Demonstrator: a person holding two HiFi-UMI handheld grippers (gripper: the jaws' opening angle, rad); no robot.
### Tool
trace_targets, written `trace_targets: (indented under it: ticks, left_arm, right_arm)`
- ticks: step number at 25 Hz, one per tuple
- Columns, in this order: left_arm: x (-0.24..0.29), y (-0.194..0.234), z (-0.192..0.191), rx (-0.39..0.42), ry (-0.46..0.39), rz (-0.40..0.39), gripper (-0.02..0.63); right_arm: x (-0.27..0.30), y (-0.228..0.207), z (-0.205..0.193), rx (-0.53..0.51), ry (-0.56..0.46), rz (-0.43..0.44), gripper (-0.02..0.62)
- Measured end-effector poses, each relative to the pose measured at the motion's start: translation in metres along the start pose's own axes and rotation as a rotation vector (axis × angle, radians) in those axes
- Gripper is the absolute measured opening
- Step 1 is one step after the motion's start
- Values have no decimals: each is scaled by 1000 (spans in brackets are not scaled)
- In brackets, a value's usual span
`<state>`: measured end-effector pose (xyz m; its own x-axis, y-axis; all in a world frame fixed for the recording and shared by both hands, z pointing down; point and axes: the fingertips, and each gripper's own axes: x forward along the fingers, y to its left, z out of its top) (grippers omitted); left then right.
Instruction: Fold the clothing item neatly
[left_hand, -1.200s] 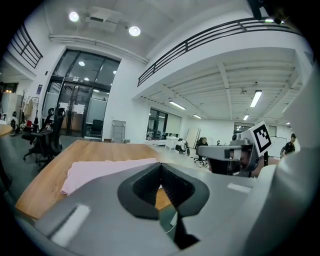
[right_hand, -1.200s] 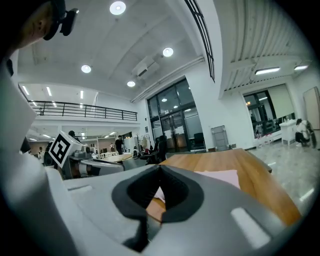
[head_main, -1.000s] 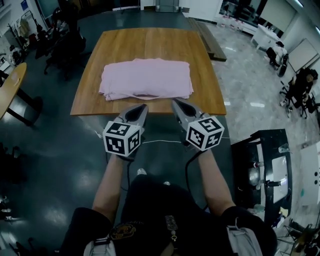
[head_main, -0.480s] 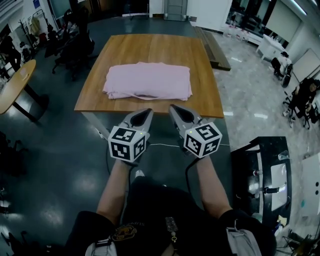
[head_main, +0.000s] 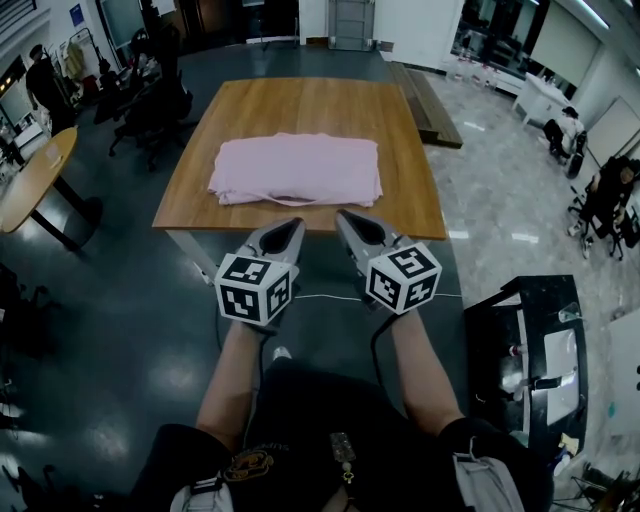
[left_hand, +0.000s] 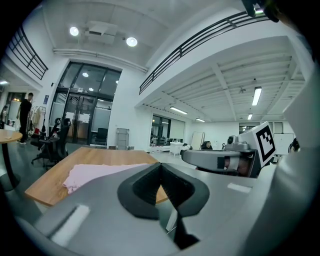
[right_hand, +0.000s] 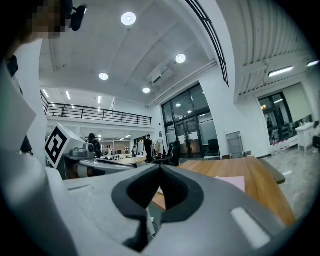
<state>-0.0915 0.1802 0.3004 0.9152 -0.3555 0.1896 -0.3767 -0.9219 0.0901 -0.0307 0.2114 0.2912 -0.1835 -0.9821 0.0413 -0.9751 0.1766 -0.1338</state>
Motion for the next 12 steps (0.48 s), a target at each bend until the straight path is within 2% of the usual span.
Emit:
trace_targets:
  ticks: [12]
  left_arm:
    - [3,-14,7,15,-2,-7,8]
  right_arm:
    - [-12,-3,9,-6,-19,8,3]
